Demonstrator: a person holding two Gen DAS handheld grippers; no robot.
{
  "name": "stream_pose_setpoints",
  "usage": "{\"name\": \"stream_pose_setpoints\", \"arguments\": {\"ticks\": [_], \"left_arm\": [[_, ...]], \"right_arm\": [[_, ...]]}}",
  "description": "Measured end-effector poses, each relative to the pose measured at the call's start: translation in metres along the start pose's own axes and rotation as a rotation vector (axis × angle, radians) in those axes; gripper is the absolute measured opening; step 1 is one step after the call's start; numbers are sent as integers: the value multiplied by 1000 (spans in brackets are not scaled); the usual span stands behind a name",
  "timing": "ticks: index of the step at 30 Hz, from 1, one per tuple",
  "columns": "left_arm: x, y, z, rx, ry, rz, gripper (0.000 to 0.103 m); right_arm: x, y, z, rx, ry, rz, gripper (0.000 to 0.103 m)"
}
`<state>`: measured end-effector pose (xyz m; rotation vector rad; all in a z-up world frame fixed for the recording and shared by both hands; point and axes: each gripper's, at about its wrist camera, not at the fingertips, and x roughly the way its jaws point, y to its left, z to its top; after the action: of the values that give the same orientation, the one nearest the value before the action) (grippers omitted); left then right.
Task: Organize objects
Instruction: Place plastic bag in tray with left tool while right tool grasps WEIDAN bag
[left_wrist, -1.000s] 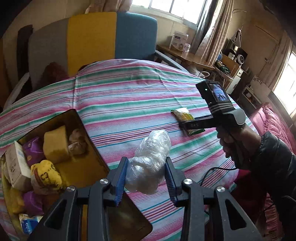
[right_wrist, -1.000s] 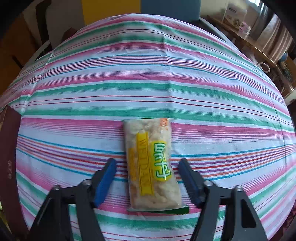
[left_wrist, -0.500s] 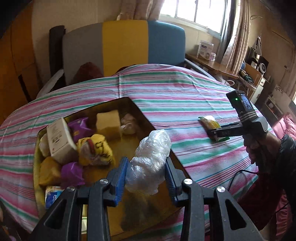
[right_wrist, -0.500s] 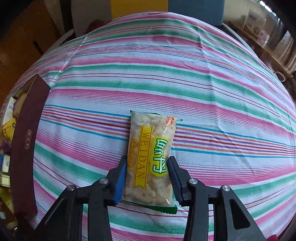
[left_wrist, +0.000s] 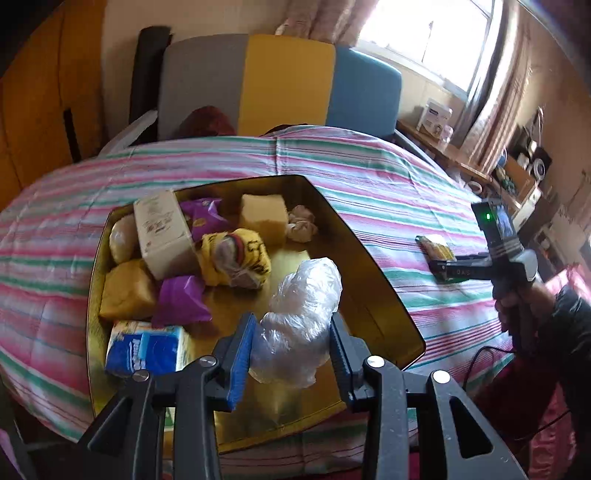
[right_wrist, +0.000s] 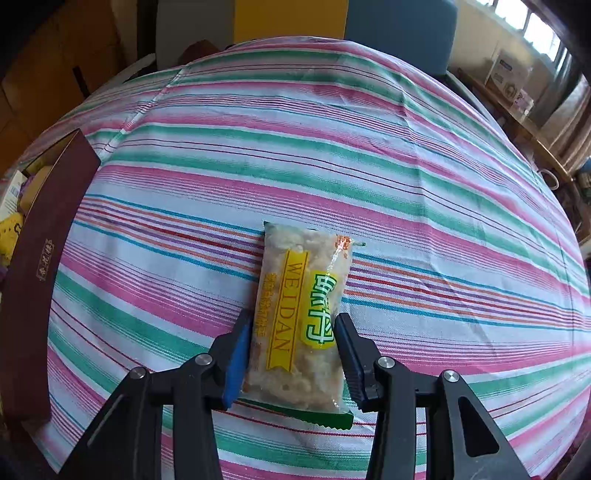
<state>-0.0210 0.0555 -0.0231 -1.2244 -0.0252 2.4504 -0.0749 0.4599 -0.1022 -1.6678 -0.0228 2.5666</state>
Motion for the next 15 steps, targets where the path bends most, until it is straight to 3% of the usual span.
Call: {"name": "stream_pose_setpoints", "arguments": {"ticks": [4, 10, 15], "left_arm": [[-16, 39, -5, -128, -23, -17, 39], [-42, 81, -14, -244, -64, 7, 39], [-33, 79, -16, -255, -31, -16, 39]], "right_arm": [[0, 0, 0, -1, 2, 1, 45], [1, -1, 0, 16, 6, 16, 46], [1, 2, 0, -5, 1, 2, 46]]}}
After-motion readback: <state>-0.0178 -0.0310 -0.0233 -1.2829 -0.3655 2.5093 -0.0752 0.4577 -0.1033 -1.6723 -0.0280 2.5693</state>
